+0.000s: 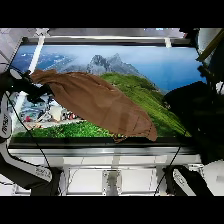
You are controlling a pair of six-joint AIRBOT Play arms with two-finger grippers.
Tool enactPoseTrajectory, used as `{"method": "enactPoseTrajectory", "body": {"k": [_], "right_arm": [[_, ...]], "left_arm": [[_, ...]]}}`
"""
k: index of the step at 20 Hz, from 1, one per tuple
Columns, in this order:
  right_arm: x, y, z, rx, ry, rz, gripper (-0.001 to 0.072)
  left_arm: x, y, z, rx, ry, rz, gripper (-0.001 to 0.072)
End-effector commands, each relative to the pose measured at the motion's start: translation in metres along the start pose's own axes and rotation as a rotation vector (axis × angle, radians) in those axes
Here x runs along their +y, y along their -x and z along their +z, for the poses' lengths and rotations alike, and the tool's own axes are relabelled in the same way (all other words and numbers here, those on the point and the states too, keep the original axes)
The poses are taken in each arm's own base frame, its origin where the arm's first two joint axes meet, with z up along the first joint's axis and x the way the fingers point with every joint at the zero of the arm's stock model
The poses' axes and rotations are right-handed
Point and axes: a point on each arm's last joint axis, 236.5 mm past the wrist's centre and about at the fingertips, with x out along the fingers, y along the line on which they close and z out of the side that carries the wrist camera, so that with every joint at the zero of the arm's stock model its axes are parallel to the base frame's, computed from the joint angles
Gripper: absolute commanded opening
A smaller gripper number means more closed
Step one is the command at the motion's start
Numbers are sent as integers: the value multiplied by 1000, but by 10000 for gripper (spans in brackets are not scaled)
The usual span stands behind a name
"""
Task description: Fold the clothes and pants, and hang the long-sleeved shirts on hangers.
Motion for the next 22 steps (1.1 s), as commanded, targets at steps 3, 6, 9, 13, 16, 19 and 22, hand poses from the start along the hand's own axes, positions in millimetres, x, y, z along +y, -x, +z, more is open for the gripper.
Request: {"method": "enactPoseTrajectory", "body": {"k": [3, 6, 9, 13, 16, 19, 22], "right_arm": [[4, -18, -19, -136, -79, 28, 355], [3, -17, -11, -173, -81, 25, 355], [2, -17, -10, -177, -80, 23, 355], [2, -17, -9, -181, -80, 21, 354], [-1, -16, 1, -216, -93, 14, 354], [-17, -39, -6, -145, -158, 5, 355], [-34, -89, -22, -22, -277, 42, 500]], "left_arm": [[-14, -27, 17, -33, 125, -110, 710], [-20, -45, 14, -1, 153, -142, 710], [-22, -52, 19, -22, 147, -143, 710], [-36, -51, 35, -88, 168, -191, 414], [-45, -47, 38, -116, 88, -202, 9], [-43, -16, 43, -167, 3, -173, 8], [-13, 24, 40, -206, -117, -1, 8]]}}
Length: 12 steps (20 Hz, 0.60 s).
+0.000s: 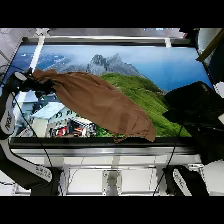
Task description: Fold the clothes and pants, and hang the long-sleeved shirts on hangers.
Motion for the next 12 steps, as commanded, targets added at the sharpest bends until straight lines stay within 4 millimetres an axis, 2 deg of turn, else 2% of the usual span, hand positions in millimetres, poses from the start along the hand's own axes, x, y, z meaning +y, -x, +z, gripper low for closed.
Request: {"method": "enactPoseTrajectory", "body": {"k": [1, 3, 6, 9, 12], "right_arm": [[-25, -47, -17, 121, -124, 1, 525], [-39, -72, -30, 206, -182, -4, 532], [-46, -93, -56, 359, -230, 21, 531], [-35, -102, -72, 462, -263, 100, 531], [-30, -100, -87, 537, -281, 126, 531]], "left_arm": [[27, 48, 4, -28, -161, 178, 9], [34, 68, 0, -18, -195, 235, 9], [32, 82, -4, -15, -204, 245, 9], [31, 85, -10, 7, -202, 246, 9], [32, 85, -17, 38, -199, 248, 8]]}}
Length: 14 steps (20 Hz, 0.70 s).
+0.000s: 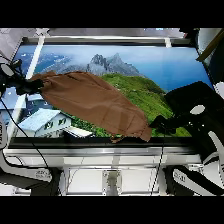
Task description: Fold the clothes and pants, and hang the long-sleeved shirts on hangers.
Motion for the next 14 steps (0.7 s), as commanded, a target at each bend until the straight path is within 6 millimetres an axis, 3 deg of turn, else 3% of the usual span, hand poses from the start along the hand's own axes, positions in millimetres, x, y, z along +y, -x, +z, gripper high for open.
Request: {"method": "enactPoseTrajectory", "body": {"k": [1, 3, 4, 6, 9, 10, 12, 13, 14], "right_arm": [[2, -12, -27, 132, -29, 46, 531], [1, -23, -46, 181, -73, 81, 531], [12, -31, -46, 160, -90, 157, 531], [36, -41, -33, 63, -120, 316, 531], [28, -48, -13, -46, -149, 313, 529], [27, -48, -8, -64, -150, 310, 493], [40, -43, -4, -81, -125, 365, 132], [53, -37, -5, -79, -85, 419, 60], [69, -27, -5, -76, -36, 475, 57]], "left_arm": [[3, 4, -10, 37, -7, 13, 9], [3, 4, -10, 37, -7, 12, 9], [3, 4, -10, 38, -6, 13, 9], [3, 4, -10, 37, -7, 13, 9], [3, 4, -10, 37, -7, 13, 9], [3, 4, -10, 37, -7, 13, 8], [3, 4, -11, 45, -7, 13, 8], [4, 7, -12, 46, -19, 16, 8], [10, 13, -11, 37, -41, 45, 8]]}}
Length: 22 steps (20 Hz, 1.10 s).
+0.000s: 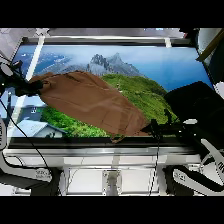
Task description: Fold the clothes and pants, and hang the long-sleeved shirts on hangers.
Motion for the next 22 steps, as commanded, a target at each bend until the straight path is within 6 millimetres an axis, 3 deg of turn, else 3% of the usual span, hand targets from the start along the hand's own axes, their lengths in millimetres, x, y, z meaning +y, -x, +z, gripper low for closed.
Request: {"method": "enactPoseTrajectory", "body": {"k": [1, 3, 5, 9, 11, 12, 13, 14, 16, 18, 22], "right_arm": [[51, 10, 4, -7, 116, 168, 22], [94, 33, 19, -45, 237, 215, 20], [148, 67, 53, -166, 342, 223, 20], [277, 175, 137, -572, 682, 119, 17], [332, 217, 140, -633, 838, 73, 18], [349, 229, 134, -626, 900, 50, 18], [350, 236, 129, -604, 932, -17, 19], [335, 239, 128, -570, 918, -112, 19], [271, 229, 119, -407, 834, -319, 19], [224, 215, 111, -291, 751, -399, 19], [119, 172, 100, -160, 558, -497, 19]], "left_arm": [[16, 18, 1, -26, -41, 77, 8], [33, 56, 8, -101, -72, 170, 9], [30, 101, 16, -218, -89, 187, 8], [0, 178, 50, -498, -176, 172, 7], [-17, 209, 62, -571, -197, 154, 7], [-23, 224, 64, -596, -204, 149, 7], [-28, 237, 62, -616, -203, 143, 7], [-30, 246, 54, -619, -205, 137, 7], [-33, 241, 21, -513, -199, 110, 7], [-32, 210, -20, -362, -214, 93, 7], [-41, 105, -127, -51, -258, 10, 8]]}}
